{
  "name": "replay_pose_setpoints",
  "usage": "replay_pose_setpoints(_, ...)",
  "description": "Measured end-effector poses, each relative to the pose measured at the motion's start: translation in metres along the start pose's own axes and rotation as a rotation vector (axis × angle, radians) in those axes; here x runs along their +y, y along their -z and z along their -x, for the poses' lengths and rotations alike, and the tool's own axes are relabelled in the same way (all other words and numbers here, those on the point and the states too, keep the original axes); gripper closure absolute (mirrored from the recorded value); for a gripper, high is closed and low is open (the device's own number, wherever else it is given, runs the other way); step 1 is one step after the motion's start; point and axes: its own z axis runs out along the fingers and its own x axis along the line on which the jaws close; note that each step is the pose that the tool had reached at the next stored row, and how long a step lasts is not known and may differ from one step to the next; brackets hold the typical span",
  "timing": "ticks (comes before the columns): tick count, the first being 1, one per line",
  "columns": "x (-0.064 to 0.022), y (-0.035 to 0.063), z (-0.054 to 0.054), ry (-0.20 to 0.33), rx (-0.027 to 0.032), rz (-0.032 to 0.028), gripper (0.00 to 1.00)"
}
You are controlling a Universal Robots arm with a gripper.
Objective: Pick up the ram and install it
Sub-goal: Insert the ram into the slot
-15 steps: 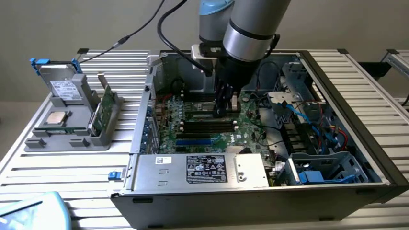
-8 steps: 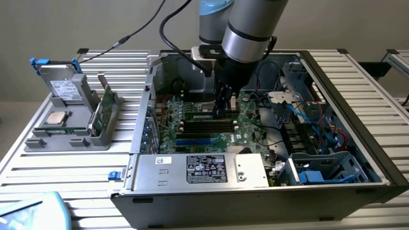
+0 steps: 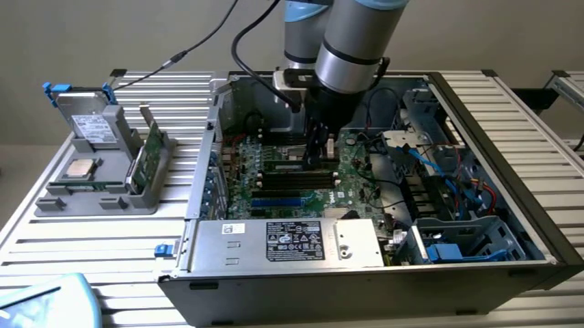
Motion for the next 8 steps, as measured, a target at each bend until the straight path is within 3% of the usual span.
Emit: replay_pose_setpoints(8,-0.0021,-0.011,0.0025,-0.007,0.0172,0.0018,0.86)
